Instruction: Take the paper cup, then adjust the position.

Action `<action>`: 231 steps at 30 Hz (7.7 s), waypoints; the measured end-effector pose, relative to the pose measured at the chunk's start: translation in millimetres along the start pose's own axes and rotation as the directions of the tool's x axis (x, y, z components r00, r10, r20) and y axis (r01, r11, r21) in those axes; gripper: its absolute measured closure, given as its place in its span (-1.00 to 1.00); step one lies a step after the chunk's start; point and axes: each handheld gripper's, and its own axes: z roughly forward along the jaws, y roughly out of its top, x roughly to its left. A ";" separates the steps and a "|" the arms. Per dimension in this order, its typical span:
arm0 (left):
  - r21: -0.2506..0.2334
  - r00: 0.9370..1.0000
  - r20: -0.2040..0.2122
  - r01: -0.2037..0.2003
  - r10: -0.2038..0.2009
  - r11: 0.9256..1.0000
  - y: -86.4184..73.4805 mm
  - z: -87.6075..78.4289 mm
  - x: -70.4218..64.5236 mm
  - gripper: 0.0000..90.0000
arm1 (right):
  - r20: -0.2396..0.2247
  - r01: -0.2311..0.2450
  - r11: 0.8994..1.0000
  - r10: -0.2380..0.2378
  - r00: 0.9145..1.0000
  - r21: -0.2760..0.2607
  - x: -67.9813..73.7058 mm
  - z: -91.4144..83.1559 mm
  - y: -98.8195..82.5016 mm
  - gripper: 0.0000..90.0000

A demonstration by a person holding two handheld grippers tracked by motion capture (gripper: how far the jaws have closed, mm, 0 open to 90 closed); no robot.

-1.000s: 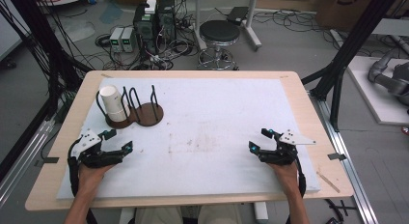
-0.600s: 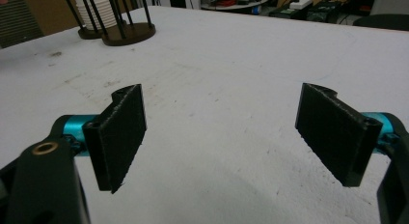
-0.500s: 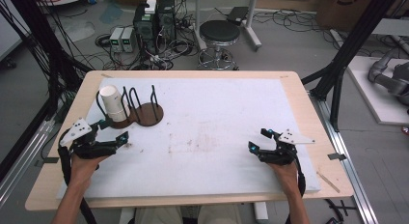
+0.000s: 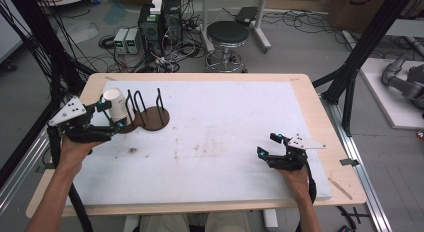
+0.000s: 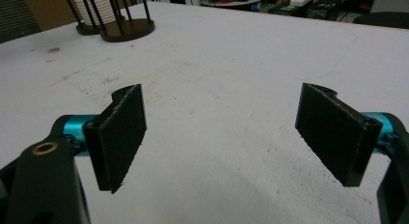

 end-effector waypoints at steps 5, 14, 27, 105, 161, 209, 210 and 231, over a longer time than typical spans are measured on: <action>0.021 1.000 -0.002 -0.011 0.011 1.000 12.1 4.2 16.6 -0.69 | 0.002 -0.003 1.000 0.003 1.000 -0.003 0.7 -0.6 -0.2 -0.58; 0.072 0.999 0.034 -0.023 0.020 0.997 32.5 15.6 49.4 -0.69 | 0.009 0.004 1.000 -0.004 1.000 0.009 1.7 0.7 0.3 -0.58; 0.197 0.994 0.096 -0.061 0.042 0.979 45.9 35.3 84.6 -0.69 | 0.004 0.004 1.000 -0.004 1.000 0.006 1.2 0.2 0.1 -0.58; 0.698 0.944 0.306 -0.311 0.123 0.646 48.6 90.1 119.7 -0.28 | 0.014 0.012 0.999 -0.012 1.000 0.036 2.8 3.0 1.3 -0.58; 0.389 0.949 0.268 -0.262 0.163 0.883 127.6 32.1 46.0 -0.24 | 0.013 0.017 0.999 -0.017 1.000 0.037 2.6 3.5 1.5 -0.58; -0.028 0.896 0.438 -0.070 0.075 0.997 -6.7 71.4 -78.6 -0.23 | 0.008 0.007 0.999 -0.007 1.000 0.032 1.5 2.7 1.2 -0.58; -0.021 0.895 0.440 -0.072 0.074 0.997 -7.5 72.7 -78.3 -0.23 | 0.008 0.008 0.999 -0.008 1.000 0.032 1.5 2.7 1.2 -0.58; -0.009 0.894 0.444 -0.063 0.061 0.998 -10.0 75.1 -77.1 -0.23 | 0.000 0.015 0.999 -0.015 1.000 0.042 1.8 3.7 2.0 -0.58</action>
